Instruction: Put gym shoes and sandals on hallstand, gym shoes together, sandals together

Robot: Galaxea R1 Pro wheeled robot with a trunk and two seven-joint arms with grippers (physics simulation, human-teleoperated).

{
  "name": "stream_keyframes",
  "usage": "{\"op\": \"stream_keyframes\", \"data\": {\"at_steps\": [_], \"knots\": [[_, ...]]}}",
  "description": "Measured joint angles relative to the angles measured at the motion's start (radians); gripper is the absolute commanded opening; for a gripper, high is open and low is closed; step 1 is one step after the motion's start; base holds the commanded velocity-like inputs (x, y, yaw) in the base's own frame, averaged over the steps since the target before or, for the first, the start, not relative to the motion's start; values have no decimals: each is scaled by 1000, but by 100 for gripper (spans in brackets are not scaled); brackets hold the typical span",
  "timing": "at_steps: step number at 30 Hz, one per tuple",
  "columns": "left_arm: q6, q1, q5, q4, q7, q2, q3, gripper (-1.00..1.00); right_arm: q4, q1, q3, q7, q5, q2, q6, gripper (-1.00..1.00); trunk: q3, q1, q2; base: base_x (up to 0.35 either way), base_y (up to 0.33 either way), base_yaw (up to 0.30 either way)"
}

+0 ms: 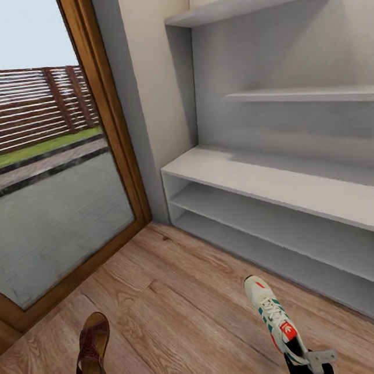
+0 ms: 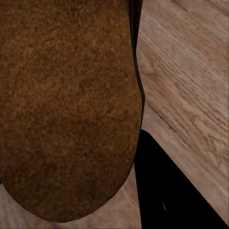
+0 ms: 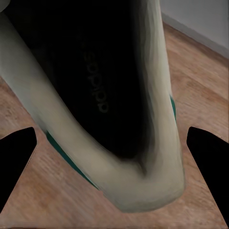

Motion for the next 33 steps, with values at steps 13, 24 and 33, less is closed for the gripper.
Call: {"op": "stream_keyframes", "data": {"at_steps": [13,24,33], "knots": [[0,0,0,0,0,0,1,-100,0,0,0,0,0,0,0,-100,7,0,0,45,322,-280],[0,0,0,0,0,0,0,-100,0,0,0,0,0,0,0,-100,13,0,0,33,53,-282],[0,0,0,0,0,0,0,-100,0,0,0,0,-1,0,0,-100,19,0,0,-11,18,-282]]}}
